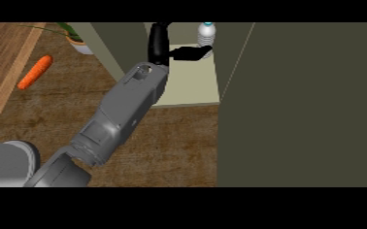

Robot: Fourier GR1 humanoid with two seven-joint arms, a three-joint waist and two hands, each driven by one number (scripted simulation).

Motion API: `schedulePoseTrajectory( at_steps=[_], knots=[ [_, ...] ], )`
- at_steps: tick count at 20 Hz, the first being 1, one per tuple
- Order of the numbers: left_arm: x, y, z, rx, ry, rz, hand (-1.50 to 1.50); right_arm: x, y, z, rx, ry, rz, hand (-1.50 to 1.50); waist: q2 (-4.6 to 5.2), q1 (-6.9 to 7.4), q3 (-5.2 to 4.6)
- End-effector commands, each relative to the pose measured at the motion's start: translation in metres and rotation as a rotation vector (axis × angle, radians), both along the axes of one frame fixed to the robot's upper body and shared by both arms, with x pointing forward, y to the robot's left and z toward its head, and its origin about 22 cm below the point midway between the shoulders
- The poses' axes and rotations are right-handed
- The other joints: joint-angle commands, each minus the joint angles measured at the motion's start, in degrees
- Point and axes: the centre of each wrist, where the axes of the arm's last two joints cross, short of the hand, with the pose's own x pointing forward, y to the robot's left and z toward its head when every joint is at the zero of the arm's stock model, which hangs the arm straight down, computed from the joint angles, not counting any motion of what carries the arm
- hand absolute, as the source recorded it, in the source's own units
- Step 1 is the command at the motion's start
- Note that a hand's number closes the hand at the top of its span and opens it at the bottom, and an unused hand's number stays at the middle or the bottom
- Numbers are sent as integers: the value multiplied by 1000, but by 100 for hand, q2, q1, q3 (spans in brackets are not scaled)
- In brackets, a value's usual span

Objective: Pick up the bottled water, place it into the cabinet and close the cabinet

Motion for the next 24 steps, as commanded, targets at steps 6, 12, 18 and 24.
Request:
schedulePoseTrajectory(
  at_steps=[6,12,18,24],
  knots=[
    [4,-3,6,-85,-29,-26,-150,-4,20,24,13,-35,36,-150,-15,-25,-5],
    [5,-12,26,-227,-95,-189,-150,1,17,22,15,-40,22,-150,-50,117,-5],
    [-17,-12,3,-286,-75,-276,-150,-7,11,31,5,-29,21,-150,-128,200,-2],
    [-35,-17,0,-301,-70,-311,-150,-2,22,40,4,-28,42,-150,-116,317,-4]
  ],
)
